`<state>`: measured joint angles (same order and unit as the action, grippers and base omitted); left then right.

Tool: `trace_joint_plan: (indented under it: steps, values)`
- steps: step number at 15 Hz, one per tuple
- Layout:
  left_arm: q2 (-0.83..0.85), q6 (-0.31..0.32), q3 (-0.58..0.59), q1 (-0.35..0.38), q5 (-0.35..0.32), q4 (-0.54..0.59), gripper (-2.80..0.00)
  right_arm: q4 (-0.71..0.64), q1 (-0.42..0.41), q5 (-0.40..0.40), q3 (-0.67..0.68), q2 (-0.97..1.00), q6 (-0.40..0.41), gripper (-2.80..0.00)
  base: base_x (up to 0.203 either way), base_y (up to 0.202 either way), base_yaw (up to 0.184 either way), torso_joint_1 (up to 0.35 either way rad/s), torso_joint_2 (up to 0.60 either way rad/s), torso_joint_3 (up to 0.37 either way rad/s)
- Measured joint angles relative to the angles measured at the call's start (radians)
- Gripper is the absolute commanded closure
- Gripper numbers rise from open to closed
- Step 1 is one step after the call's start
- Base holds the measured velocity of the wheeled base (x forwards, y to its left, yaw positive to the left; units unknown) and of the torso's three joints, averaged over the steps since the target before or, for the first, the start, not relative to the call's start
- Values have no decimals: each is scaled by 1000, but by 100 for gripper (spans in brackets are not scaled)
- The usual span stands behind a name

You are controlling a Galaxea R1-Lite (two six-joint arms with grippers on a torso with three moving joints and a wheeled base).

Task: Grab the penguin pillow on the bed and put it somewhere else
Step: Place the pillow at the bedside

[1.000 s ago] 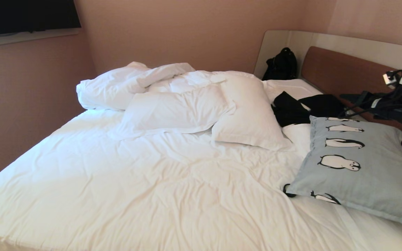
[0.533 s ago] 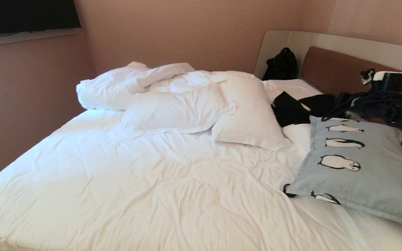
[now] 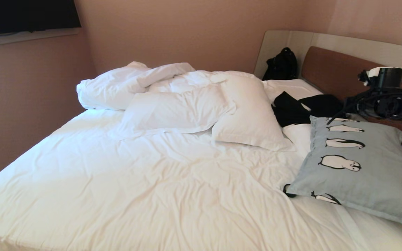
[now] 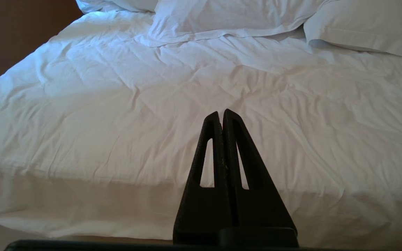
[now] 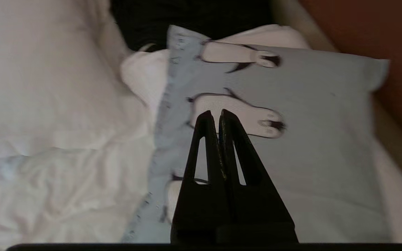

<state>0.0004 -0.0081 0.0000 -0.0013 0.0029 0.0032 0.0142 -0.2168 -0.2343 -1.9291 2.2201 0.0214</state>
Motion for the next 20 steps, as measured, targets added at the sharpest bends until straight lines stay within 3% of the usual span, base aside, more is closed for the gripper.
trace_joint_plan:
  steps: [3,6,12,19,20]
  values:
    - [0,1,0,0,0,0,0,-139,-2,-79,3,-94,33,0,0,0,0,0,0,0]
    - [0,0,0,-1,0,0,0,-317,-14,-73,7,-172,95,0,0,0,0,0,0,0]
    - [0,0,0,0,0,0,0,-662,-16,47,70,-199,213,0,0,0,0,0,0,0]
    - [0,0,0,0,0,0,0,-860,-4,158,295,-353,179,0,0,0,0,0,0,0]
    - [0,0,0,0,0,0,0,-871,-3,171,327,-385,167,-280,0,0,0,0,0,0]
